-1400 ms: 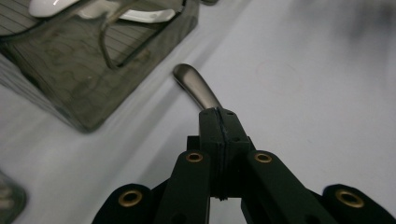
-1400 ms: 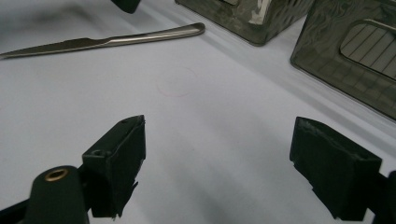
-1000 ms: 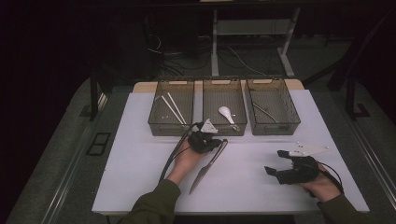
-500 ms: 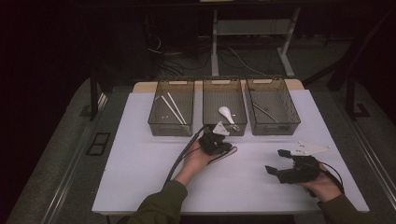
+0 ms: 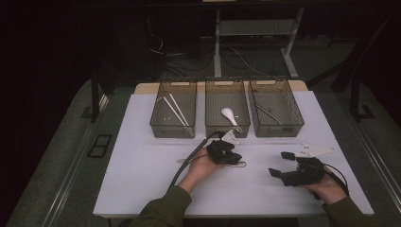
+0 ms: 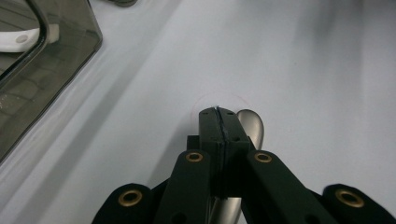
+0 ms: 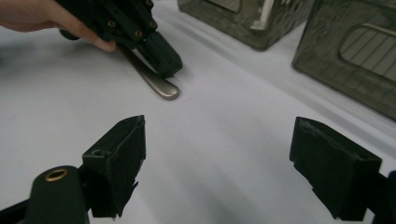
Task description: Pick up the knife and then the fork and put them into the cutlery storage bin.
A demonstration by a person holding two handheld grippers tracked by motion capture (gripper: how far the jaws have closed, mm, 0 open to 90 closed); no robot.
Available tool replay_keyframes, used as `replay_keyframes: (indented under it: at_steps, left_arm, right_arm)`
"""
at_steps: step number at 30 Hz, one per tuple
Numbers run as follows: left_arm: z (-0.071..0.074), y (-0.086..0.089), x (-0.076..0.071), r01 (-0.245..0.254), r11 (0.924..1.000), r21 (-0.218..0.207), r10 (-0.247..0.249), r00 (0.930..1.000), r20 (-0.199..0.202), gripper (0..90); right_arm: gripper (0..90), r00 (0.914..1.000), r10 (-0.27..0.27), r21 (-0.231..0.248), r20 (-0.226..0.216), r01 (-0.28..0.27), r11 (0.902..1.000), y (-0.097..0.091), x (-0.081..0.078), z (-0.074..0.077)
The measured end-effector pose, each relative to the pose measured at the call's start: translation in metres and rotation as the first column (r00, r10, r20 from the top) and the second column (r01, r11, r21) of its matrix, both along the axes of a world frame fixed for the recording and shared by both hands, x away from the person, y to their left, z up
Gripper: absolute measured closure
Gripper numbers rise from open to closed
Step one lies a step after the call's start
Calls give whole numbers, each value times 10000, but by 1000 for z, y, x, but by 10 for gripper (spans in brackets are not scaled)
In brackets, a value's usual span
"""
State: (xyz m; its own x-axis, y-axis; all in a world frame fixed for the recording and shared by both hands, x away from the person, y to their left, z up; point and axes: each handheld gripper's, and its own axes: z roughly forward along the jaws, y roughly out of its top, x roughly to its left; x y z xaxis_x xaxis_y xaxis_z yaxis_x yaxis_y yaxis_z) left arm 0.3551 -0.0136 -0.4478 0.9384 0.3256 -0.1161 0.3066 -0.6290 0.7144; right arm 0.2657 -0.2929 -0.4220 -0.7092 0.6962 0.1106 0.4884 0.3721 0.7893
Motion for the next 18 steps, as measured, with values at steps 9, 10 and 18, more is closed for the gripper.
replay_keyframes:
  at_steps: [9, 10, 18]
  left_arm:
    - [26, 43, -14, -509, 9941, -958, 533, 9983, 227, 760]
    - [28, 49, -16, -547, 9930, -1042, 573, 9981, 224, 731]
    - [35, 91, -45, -748, 9853, -1534, 831, 9954, 480, 534]
  right_arm:
    - [183, 9916, 1187, -414, -507, -1209, 9918, 10, 10, 12]
    - [185, 9903, 1271, -513, -565, -1300, 9902, 12, 12, 13]
    - [248, 9828, 1723, -800, -665, -1774, 9809, 29, 29, 17]
